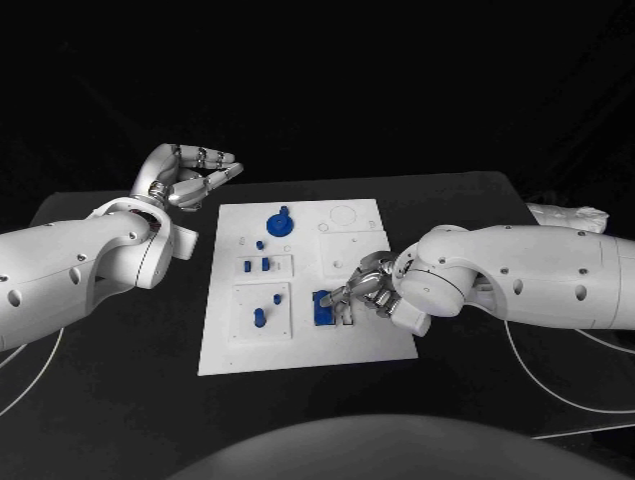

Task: Assemble the parts on the task board

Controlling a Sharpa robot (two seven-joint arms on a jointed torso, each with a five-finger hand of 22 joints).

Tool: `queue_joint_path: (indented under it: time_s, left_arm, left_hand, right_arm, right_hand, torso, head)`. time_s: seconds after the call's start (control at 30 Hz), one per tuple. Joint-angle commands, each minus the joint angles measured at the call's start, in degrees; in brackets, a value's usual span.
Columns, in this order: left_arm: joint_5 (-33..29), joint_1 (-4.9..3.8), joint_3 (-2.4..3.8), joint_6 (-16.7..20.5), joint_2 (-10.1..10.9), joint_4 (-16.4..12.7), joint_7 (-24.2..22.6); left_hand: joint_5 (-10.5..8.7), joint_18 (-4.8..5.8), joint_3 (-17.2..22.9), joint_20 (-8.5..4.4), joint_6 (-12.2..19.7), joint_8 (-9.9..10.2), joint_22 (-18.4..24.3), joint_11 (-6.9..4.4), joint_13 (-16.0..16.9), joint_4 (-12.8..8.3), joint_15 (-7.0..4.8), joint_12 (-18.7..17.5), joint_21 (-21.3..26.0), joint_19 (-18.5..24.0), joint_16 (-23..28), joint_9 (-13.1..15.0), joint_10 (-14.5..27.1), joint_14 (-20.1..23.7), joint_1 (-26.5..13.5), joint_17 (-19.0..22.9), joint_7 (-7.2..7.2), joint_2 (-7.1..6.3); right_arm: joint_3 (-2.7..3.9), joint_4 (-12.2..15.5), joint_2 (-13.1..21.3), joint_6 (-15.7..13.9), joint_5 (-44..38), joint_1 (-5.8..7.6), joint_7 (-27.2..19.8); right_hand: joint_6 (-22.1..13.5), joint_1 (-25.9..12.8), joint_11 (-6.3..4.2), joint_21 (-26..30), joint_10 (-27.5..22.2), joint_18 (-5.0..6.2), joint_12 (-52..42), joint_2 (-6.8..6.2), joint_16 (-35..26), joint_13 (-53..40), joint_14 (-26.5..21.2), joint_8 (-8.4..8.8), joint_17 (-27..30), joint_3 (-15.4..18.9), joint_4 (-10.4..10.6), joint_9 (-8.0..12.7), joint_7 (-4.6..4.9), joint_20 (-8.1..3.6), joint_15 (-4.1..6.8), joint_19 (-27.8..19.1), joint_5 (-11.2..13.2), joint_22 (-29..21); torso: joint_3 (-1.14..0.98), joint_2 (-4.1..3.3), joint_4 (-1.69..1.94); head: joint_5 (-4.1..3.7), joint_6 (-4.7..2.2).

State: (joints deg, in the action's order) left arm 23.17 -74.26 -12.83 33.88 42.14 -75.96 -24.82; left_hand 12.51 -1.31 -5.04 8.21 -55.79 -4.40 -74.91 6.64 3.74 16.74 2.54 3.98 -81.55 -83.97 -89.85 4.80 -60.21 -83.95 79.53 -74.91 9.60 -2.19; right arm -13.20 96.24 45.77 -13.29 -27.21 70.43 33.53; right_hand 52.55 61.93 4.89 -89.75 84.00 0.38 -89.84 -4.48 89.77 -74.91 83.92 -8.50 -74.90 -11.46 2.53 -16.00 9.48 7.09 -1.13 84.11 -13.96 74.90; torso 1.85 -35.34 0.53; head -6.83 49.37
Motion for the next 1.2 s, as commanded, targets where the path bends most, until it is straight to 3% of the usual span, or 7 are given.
queue_joint_path:
  time_s: [0.03, 0.33, 0.5, 0.67, 0.83, 1.0, 1.2]
  left_arm:
    - [-0.07, -0.05, 0.04, -0.83, -0.09, -0.12, -0.19]
    - [-0.07, -0.05, 0.04, -0.94, -0.21, -0.02, -0.18]
    - [-0.07, -0.05, 0.04, -0.94, -0.19, -0.01, -0.18]
    - [-0.07, -0.05, 0.04, -0.94, -0.05, -0.05, -0.15]
    - [-0.07, -0.05, 0.04, -0.99, -0.02, 0.07, -0.13]
    - [-0.06, -0.04, 0.04, -1.15, -0.12, 0.15, -0.15]
    - [-0.04, -0.04, 0.04, -1.22, -0.16, 0.17, -0.14]
  left_hand:
    - [-0.02, -0.67, -0.28, 0.21, -0.29, 0.3, -12.49, 0.04, -0.06, 0.02, 0.15, -0.19, 0.13, -0.86, -0.15, -0.08, 0.17, -6.05, -0.03, -15.09, 0.0, 0.5]
    - [-0.02, -0.67, -0.28, 0.21, -0.29, 0.3, -12.49, 0.04, -0.06, 0.02, 0.15, -0.19, 0.13, -0.86, -0.15, -0.08, 0.17, -6.05, -0.03, -15.09, 0.0, 0.5]
    - [-0.02, -0.67, -0.28, 0.21, -0.29, 0.3, -12.49, 0.04, -0.06, 0.02, 0.15, -0.19, 0.13, -0.86, -0.15, -0.08, 0.17, -6.05, -0.03, -15.09, 0.0, 0.5]
    - [0.0, -0.68, -0.31, 0.2, -0.3, 0.3, -12.47, 0.03, -0.05, 0.01, 0.15, -0.18, 0.21, -0.82, -0.15, -0.08, 0.15, -6.05, 0.04, -15.09, 0.0, 0.59]
    - [0.0, -0.69, -0.32, 0.2, -0.3, 0.3, -12.47, 0.03, -0.05, 0.01, 0.15, -0.18, 0.22, -0.81, -0.15, -0.08, 0.15, -6.05, 0.06, -15.09, -0.01, 0.61]
    - [0.0, -0.69, -0.32, 0.2, -0.3, 0.3, -12.47, 0.03, -0.05, 0.01, 0.15, -0.18, 0.22, -0.81, -0.15, -0.08, 0.15, -6.05, 0.06, -15.09, -0.01, 0.61]
    - [0.0, -0.69, -0.32, 0.2, -0.3, 0.3, -12.47, 0.03, -0.05, 0.01, 0.15, -0.18, 0.22, -0.81, -0.15, -0.08, 0.15, -6.05, 0.06, -15.09, -0.01, 0.61]
  right_arm:
    - [-0.02, 0.11, -0.26, 0.84, -0.09, -0.12, -0.66]
    - [-0.02, 0.34, -0.02, -0.51, -0.34, -0.12, -0.86]
    - [-0.02, 1.42, 0.93, -2.53, -1.98, -0.15, -2.47]
    - [-0.03, 3.89, 3.11, -5.64, -7.44, -0.3, -5.71]
    - [-0.03, 5.95, 4.62, -6.24, -13.7, -0.46, -7.86]
    - [-0.03, 6.93, 4.87, -5.13, -18.59, -0.6, -7.52]
    - [-0.03, 6.83, 4.35, -1.66, -21.15, -0.69, -4.58]
  right_hand:
    - [-0.46, -0.17, 0.42, -0.25, 6.0, -0.38, -0.16, -0.24, 0.23, -15.09, 6.08, 0.24, -15.1, 0.45, -0.06, 0.21, 0.02, 0.4, -0.4, 5.89, 0.19, 15.1]
    - [-1.11, -1.52, 0.7, -0.25, 6.0, -0.38, -0.16, 0.25, 0.23, -15.09, 6.08, 0.12, -15.1, 2.15, 1.55, 0.13, 0.27, 0.69, -0.65, 5.89, 0.76, 15.1]
    - [2.3, -1.92, -0.34, -0.25, 6.0, -0.38, -0.16, 1.33, 0.23, -15.09, 6.08, -3.23, -15.1, 3.09, 2.53, -1.81, -1.01, 0.27, 0.15, 5.89, 0.47, 15.1]
    - [2.52, -1.46, -2.29, -0.25, 6.0, -0.38, -0.16, 2.27, 0.23, -15.09, 6.08, -11.24, -15.1, 5.33, 3.56, -9.09, -3.09, -1.55, 2.02, 5.89, 3.49, 15.1]
    - [-2.45, -0.75, -3.51, -0.25, 6.0, -0.38, -0.16, 3.21, 0.23, -15.09, 6.08, -22.8, -15.1, 8.63, 5.71, -21.81, -4.31, -2.56, 3.34, 5.89, 7.9, 15.1]
    - [-5.82, 0.59, -4.24, -0.25, 6.0, -0.38, -0.16, 3.9, 0.23, -15.09, 6.08, -31.48, -15.1, 10.36, 6.79, -32.03, -5.71, -3.68, 4.06, 5.89, 9.19, 15.1]
    - [-7.15, 1.91, -5.03, -0.25, 6.0, -0.38, -0.16, 4.18, 0.23, -15.09, 6.08, -35.27, -15.1, 10.99, 6.86, -37.31, -6.04, -4.02, 4.5, 5.89, 10.34, 15.1]
  torso:
    - [0.01, 0.02, -0.02]
    - [-0.02, -0.01, -0.04]
    - [-0.03, -0.03, 0.05]
    - [-0.08, -0.1, -0.09]
    - [-0.03, 0.01, -0.16]
    - [-0.03, -0.02, -0.08]
    - [0.03, -0.02, 0.05]
  head:
    - [0.01, 0.08]
    - [0.01, 0.06]
    - [0.07, -0.07]
    - [0.53, -0.09]
    - [0.44, 0.34]
    - [0.24, 0.41]
    - [0.09, 0.53]
